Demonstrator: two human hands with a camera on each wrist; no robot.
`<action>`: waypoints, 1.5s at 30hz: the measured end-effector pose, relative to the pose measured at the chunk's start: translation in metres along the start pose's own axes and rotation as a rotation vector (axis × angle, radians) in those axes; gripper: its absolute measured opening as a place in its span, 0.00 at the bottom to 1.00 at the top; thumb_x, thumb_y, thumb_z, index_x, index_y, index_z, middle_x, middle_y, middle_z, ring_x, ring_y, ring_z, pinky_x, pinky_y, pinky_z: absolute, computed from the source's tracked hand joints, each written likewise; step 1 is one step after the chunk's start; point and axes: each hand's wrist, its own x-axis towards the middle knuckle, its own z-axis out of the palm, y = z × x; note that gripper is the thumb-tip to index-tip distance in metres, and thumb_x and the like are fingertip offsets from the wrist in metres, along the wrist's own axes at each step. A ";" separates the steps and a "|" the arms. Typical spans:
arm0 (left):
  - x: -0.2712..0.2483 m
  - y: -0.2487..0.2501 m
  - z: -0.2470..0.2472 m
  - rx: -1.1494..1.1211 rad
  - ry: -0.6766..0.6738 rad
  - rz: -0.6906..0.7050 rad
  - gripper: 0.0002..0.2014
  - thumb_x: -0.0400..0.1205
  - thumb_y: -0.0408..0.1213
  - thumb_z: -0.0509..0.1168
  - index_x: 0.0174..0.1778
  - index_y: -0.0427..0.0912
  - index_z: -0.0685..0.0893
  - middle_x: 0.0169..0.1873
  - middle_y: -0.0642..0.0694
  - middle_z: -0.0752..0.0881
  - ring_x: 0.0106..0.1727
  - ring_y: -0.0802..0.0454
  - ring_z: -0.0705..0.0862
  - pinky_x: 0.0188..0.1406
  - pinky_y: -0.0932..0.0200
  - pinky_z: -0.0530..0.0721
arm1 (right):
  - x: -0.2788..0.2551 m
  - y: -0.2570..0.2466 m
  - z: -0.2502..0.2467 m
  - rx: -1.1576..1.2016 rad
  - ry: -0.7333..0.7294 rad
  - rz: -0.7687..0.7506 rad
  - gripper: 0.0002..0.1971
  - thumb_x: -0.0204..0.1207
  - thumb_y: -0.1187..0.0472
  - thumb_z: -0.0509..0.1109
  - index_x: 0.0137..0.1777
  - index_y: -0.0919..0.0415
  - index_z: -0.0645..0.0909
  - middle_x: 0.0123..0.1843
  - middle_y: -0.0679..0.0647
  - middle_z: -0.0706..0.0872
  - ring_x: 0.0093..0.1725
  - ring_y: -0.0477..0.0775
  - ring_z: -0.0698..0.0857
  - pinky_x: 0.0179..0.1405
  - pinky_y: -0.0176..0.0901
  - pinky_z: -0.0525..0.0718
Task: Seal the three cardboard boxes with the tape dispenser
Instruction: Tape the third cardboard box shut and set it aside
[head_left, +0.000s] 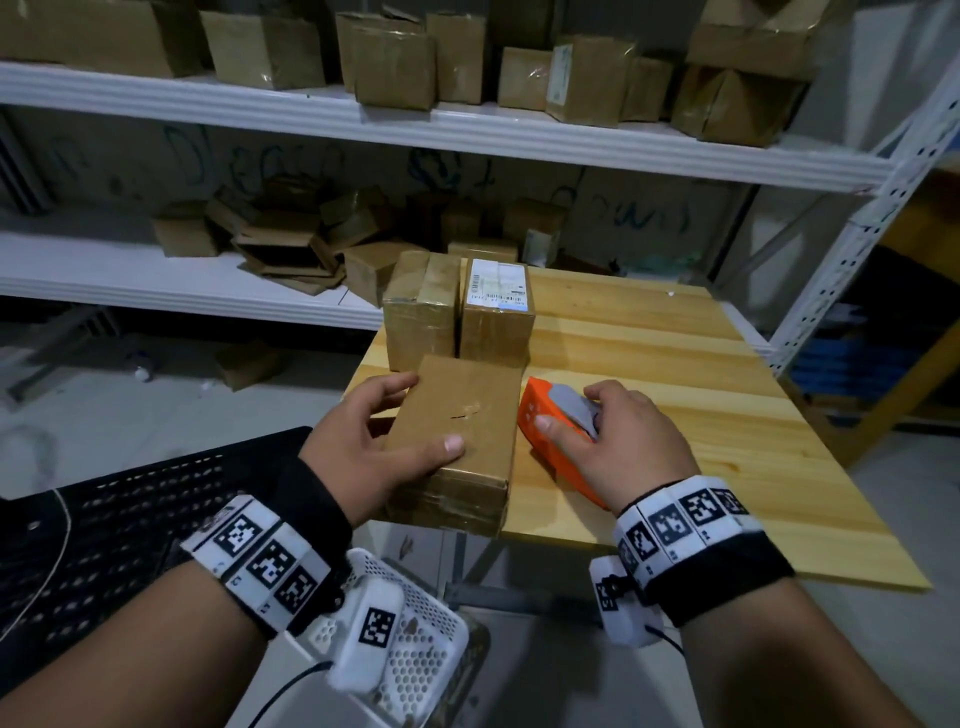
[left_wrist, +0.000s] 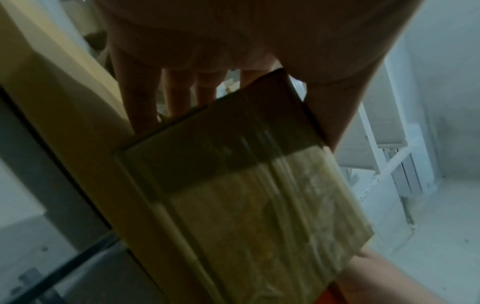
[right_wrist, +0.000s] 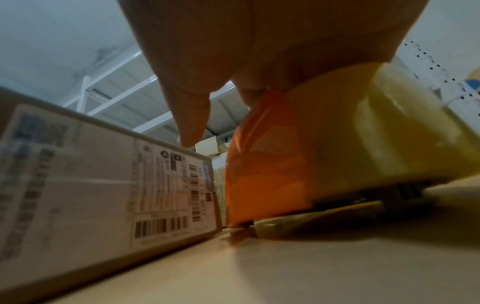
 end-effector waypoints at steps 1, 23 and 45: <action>-0.001 0.002 0.002 0.016 0.020 0.000 0.47 0.59 0.56 0.81 0.78 0.57 0.74 0.62 0.61 0.80 0.53 0.66 0.81 0.29 0.75 0.82 | 0.000 0.000 0.001 -0.051 -0.009 -0.005 0.35 0.77 0.27 0.66 0.75 0.52 0.76 0.66 0.54 0.86 0.63 0.58 0.86 0.60 0.53 0.85; -0.008 0.035 -0.009 0.286 0.296 0.327 0.37 0.73 0.76 0.59 0.66 0.51 0.84 0.59 0.52 0.87 0.57 0.61 0.84 0.49 0.57 0.85 | -0.018 0.003 -0.065 0.720 0.172 -0.145 0.26 0.72 0.30 0.67 0.37 0.53 0.89 0.32 0.44 0.91 0.31 0.44 0.88 0.27 0.30 0.81; -0.013 0.050 0.025 -0.435 -0.177 0.166 0.12 0.79 0.48 0.71 0.33 0.46 0.89 0.29 0.39 0.83 0.30 0.43 0.79 0.32 0.56 0.80 | -0.033 -0.010 -0.076 0.641 0.146 -0.374 0.22 0.64 0.27 0.71 0.40 0.44 0.91 0.41 0.32 0.92 0.43 0.36 0.90 0.38 0.26 0.83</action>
